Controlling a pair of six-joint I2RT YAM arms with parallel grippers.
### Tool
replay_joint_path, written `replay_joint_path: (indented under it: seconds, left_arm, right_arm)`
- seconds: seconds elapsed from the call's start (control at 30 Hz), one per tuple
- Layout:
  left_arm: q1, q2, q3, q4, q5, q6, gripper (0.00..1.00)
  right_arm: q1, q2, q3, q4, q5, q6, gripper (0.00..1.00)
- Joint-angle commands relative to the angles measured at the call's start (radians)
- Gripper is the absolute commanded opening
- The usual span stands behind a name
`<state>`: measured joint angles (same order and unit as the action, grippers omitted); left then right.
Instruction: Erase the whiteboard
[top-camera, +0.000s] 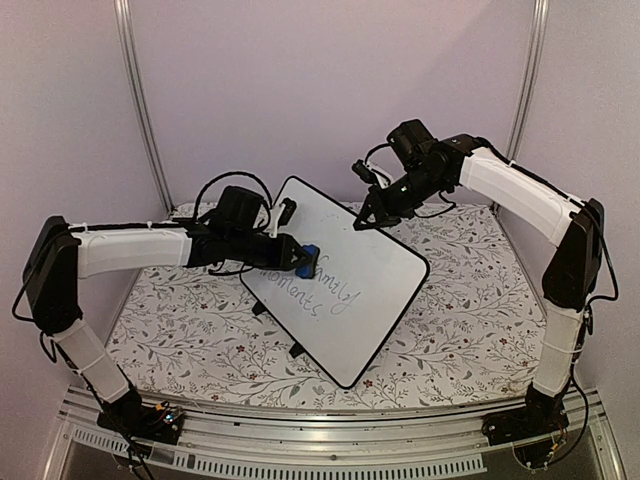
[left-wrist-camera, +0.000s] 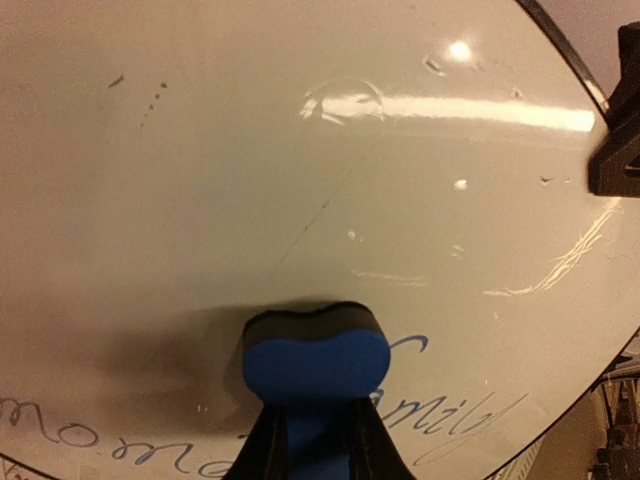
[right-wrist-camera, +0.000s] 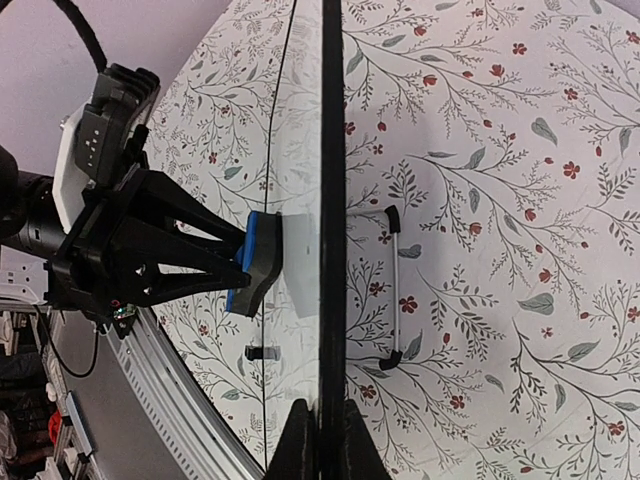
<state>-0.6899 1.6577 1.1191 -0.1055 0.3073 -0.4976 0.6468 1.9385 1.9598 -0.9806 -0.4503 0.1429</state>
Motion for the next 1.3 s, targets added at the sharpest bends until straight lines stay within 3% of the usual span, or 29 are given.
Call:
replay_joint_path:
  seconds: [0.0, 0.5, 1.03, 1.27]
  left_arm:
    - [-0.034, 0.053, 0.024, 0.011, 0.007, 0.011, 0.0]
    - [-0.072, -0.032, -0.273, 0.177, 0.003, -0.088, 0.0]
    - [-0.079, 0.083, 0.036, 0.064, 0.005, -0.015, 0.0]
    - [-0.105, 0.096, 0.037, 0.053, -0.001, -0.028, 0.0]
  right_arm:
    - [0.039, 0.033, 0.008, -0.044, 0.035, -0.12, 0.0]
    - [0.039, 0.015, -0.003, -0.041, 0.039, -0.12, 0.0]
    - [0.041, 0.017, 0.001, -0.042, 0.038, -0.12, 0.0]
    - [0.041, 0.019, 0.002, -0.043, 0.04, -0.119, 0.0]
